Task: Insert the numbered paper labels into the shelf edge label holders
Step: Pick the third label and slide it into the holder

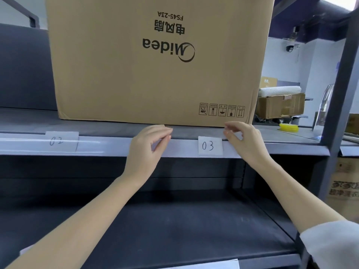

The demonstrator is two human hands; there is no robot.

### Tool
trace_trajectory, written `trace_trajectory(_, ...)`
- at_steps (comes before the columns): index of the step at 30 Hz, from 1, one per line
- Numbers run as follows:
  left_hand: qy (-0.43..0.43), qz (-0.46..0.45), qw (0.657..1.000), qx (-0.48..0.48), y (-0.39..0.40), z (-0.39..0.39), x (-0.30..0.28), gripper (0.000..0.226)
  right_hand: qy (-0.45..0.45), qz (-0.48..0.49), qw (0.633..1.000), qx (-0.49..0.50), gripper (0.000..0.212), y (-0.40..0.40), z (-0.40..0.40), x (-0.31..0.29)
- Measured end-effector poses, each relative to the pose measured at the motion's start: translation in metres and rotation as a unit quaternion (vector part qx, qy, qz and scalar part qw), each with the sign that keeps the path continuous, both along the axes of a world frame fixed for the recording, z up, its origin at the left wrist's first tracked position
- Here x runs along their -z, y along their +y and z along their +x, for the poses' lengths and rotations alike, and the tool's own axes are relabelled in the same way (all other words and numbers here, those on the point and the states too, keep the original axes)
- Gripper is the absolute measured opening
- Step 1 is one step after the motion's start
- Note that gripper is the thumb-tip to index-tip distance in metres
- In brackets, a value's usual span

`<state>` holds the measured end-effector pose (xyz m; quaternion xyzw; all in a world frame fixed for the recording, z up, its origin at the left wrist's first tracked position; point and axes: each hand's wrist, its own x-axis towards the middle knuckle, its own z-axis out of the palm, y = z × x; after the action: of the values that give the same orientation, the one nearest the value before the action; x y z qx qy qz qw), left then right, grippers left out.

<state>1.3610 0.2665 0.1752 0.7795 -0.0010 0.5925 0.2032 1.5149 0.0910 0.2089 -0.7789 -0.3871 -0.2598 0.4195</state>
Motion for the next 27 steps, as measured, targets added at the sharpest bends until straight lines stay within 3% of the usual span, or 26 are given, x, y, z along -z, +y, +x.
trace_trajectory(4, -0.012, 0.067, 0.998, 0.004, 0.005, -0.025, 0.033, 0.033, -0.027, 0.020, 0.999, 0.037, 0.039, -0.005, -0.021, 0.027)
trace_trajectory(7, 0.013, 0.065, 0.997, 0.028, 0.024, -0.057, 0.068, 0.033, -0.037, 0.054, 0.997, 0.031, 0.041, -0.011, -0.041, 0.057)
trace_trajectory(11, 0.147, -0.029, 0.987, -0.064, 0.059, -0.121, 0.115, 0.043, 0.025, -0.005, 1.000, 0.002, 0.047, -0.016, -0.066, 0.101)
trace_trajectory(15, 0.305, -0.147, 0.917, -0.211, 0.069, -0.188, 0.176, 0.056, 0.099, -0.073, 0.991, -0.048, 0.052, -0.012, -0.110, 0.162)
trace_trajectory(17, 0.331, -0.200, 0.893, -0.231, 0.054, -0.221, 0.205, 0.058, 0.138, -0.101, 0.982, -0.078, 0.053, -0.017, -0.135, 0.191)
trace_trajectory(22, 0.388, -0.227, 0.857, -0.251, 0.001, -0.285, 0.240, 0.057, 0.223, -0.136, 0.954, -0.148, 0.051, -0.039, -0.196, 0.232)
trace_trajectory(27, 0.389, -0.247, 0.853, -0.247, -0.021, -0.331, 0.242, 0.055, 0.224, -0.164, 0.946, -0.165, 0.049, -0.040, -0.244, 0.229)
